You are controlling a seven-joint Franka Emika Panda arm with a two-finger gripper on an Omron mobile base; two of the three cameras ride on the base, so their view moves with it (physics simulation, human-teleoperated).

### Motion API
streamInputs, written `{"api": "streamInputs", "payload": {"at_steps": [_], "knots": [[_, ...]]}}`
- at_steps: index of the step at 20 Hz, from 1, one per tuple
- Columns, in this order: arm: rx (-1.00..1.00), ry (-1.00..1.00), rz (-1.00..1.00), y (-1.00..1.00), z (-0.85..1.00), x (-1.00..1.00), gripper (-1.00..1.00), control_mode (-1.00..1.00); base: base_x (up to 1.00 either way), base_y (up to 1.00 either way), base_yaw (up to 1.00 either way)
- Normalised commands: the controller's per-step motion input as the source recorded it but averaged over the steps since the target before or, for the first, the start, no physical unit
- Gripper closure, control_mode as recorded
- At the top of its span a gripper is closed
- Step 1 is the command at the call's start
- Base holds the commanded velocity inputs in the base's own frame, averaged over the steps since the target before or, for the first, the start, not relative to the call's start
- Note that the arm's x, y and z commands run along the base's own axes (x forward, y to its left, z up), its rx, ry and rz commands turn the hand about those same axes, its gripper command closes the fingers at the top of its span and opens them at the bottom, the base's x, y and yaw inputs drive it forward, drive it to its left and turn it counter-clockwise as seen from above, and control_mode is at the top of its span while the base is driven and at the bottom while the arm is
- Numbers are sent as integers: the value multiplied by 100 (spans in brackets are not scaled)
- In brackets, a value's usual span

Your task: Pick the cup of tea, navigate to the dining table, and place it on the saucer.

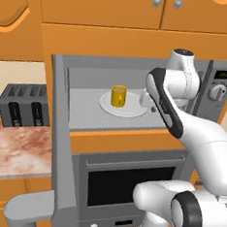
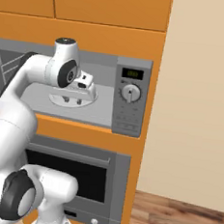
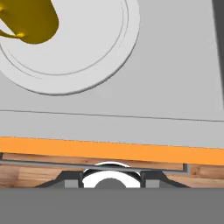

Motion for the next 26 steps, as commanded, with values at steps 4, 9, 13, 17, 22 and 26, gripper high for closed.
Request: {"api": "streamInputs", "payload": {"at_steps": [4,9,13,17,22,26], "knots": [[0,0,0,9,0,4,-100,-100,0,0,0],[0,-3,0,44,0,-17,-100,-100,0,0,0],[0,-22,0,64,0,-1,-100,-100,0,0,0],[0,-26,-5,71,0,0,-100,-100,0,0,0],[0,-14,-12,60,0,22,-100,-100,0,0,0],[0,-5,-15,47,0,42,-100,-100,0,0,0]]}}
